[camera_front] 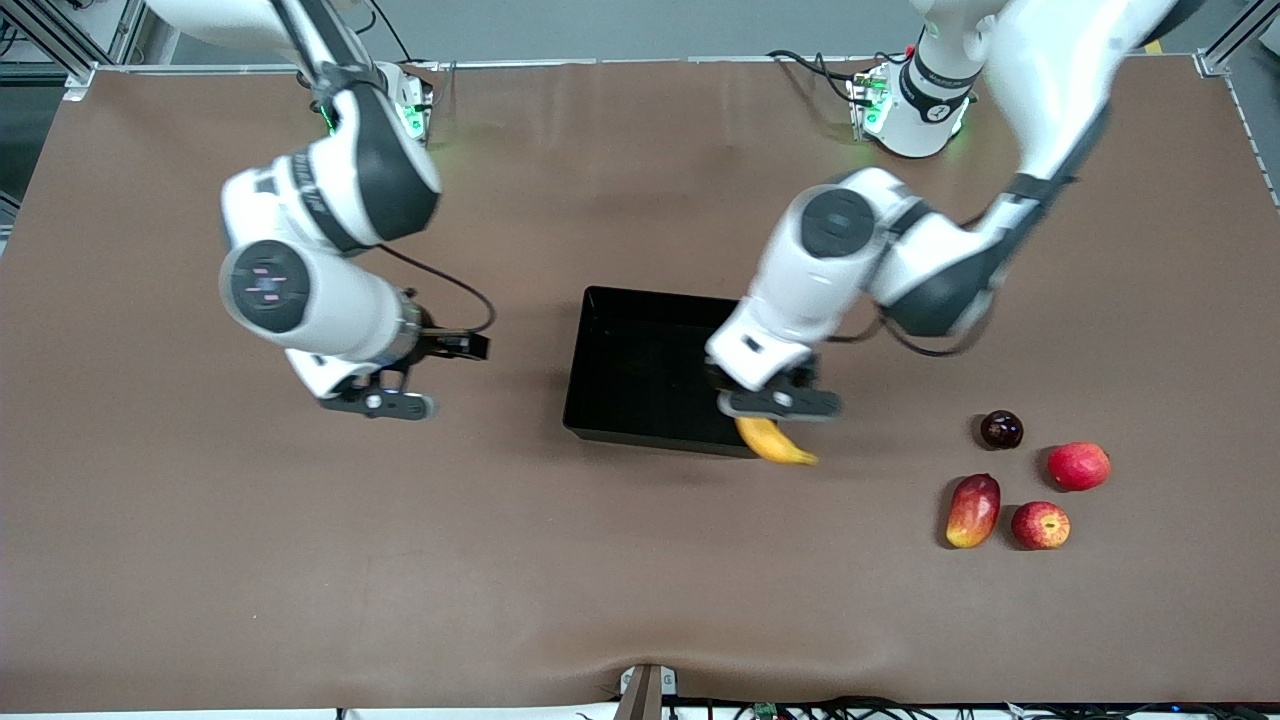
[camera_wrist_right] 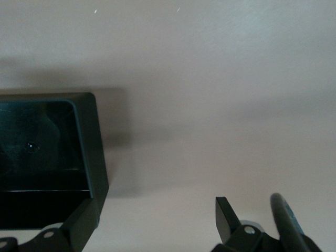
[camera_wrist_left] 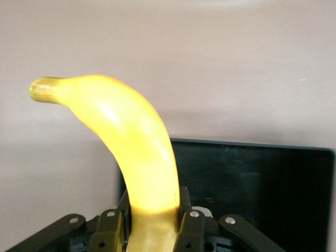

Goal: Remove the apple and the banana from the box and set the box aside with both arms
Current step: 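Carry the banana toward the fruit while the right gripper approaches the box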

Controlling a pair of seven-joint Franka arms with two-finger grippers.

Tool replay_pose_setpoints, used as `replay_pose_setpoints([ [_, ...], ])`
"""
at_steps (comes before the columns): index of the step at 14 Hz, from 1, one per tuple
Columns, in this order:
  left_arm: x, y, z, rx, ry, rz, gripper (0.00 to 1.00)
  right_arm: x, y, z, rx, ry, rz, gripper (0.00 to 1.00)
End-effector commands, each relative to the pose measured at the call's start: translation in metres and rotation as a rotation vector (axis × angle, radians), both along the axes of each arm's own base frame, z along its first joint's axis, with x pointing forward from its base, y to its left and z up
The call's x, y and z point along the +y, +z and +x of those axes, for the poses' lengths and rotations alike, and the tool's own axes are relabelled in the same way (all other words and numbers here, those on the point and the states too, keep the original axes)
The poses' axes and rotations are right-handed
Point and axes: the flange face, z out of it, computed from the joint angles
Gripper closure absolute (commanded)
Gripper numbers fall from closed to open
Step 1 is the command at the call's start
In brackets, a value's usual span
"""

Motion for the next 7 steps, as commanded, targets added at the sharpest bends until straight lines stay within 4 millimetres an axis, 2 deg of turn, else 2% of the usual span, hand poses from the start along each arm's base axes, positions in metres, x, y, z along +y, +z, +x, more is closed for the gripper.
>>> replay_pose_setpoints([
  [1,0.065,-0.005,0.013,0.046,-0.116,0.031,1.0,0.036,-0.035,-0.016,-0.022,-0.03,-0.011,0.0],
  [3,0.104,-0.025,0.022,0.07,-0.266,0.045,1.0,0.064,-0.07,-0.02,-0.055,-0.011,-0.006,0.0],
  [5,0.134,-0.047,0.033,0.089,-0.413,0.042,1.0,0.089,-0.088,-0.025,-0.074,-0.051,0.022,0.0],
  [7,0.158,-0.065,0.038,0.107,-0.519,0.043,1.0,0.102,-0.107,-0.033,-0.061,-0.041,0.011,0.0],
])
